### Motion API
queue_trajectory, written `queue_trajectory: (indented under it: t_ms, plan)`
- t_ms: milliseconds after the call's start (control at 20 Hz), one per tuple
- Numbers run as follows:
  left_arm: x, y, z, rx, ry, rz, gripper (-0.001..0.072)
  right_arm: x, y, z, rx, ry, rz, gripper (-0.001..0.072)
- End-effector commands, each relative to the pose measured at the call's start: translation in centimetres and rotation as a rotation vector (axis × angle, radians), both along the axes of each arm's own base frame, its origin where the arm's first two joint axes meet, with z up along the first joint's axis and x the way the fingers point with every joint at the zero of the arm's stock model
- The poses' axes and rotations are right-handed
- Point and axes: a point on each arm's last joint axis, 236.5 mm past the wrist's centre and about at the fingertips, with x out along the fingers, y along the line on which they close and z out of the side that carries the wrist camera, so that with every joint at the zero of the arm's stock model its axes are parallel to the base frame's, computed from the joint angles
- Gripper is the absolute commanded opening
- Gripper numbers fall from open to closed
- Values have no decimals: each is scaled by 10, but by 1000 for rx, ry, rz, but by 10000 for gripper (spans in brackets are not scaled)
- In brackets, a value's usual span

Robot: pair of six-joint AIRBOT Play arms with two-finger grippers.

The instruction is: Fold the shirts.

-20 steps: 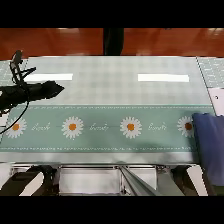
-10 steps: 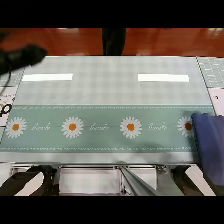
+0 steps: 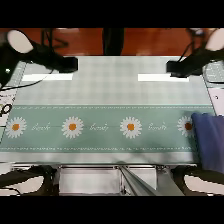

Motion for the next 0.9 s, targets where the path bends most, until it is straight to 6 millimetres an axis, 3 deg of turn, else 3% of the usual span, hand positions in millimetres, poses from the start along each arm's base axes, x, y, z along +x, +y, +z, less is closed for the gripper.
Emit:
queue_trajectory:
  t_ms: [0, 450, 850]
  plan:
    - [-14, 27, -40, 107, 135, 82, 28, -8, -10, -37, -200, 127, 20, 23]
    - [-11, 27, -43, 108, 135, 82, 28, -7, -8, -37, -194, 119, 23, 23]
    - [-10, 27, -62, 119, 176, 80, 28, -7, -8, -37, -194, 119, 23, 23]
